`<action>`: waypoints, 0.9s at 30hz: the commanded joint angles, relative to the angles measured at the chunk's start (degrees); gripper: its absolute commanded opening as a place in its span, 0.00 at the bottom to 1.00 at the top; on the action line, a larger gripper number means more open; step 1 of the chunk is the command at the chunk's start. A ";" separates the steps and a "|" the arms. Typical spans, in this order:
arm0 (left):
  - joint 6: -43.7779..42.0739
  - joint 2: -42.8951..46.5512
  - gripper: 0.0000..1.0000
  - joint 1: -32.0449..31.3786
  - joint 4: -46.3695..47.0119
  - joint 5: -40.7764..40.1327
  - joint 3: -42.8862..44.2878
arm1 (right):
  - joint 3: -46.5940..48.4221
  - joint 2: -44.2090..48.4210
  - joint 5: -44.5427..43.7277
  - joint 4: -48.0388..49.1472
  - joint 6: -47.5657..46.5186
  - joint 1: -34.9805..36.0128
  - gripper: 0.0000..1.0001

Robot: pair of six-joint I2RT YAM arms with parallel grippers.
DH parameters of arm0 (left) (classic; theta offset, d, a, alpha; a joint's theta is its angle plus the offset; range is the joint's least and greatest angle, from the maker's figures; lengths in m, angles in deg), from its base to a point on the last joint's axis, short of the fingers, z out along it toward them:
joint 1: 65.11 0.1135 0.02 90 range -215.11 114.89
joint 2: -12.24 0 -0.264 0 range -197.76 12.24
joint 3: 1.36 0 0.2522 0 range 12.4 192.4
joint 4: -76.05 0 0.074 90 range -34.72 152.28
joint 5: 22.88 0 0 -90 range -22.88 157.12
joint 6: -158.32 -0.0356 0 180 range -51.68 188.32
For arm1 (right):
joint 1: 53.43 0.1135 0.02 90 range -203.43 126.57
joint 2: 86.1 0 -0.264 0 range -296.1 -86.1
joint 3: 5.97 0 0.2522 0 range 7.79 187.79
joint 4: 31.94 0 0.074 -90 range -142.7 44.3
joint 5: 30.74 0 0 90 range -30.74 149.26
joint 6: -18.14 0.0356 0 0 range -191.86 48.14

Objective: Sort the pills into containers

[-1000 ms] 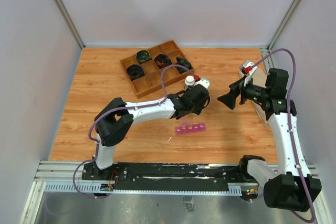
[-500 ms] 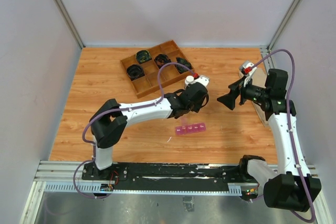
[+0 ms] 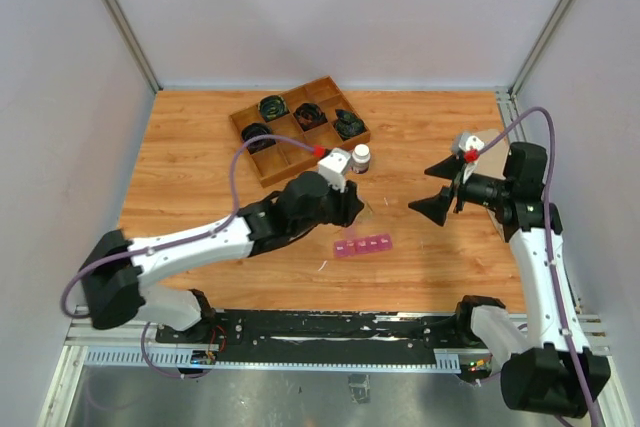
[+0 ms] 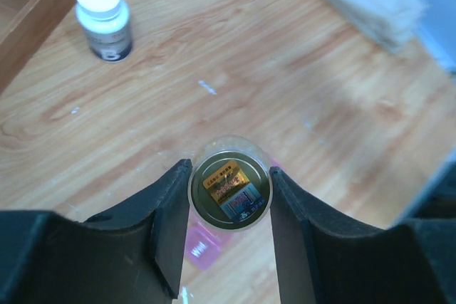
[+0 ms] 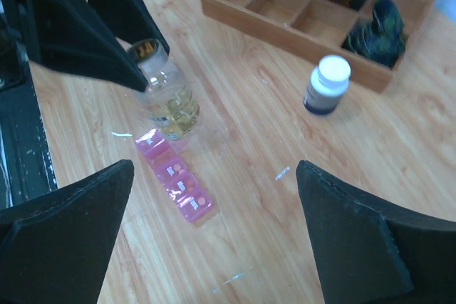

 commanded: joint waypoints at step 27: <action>20.30 17.78 0.00 0.20 55.39 11.79 -33.00 | -6.08 2.66 -8.86 9.66 -14.30 31.93 0.99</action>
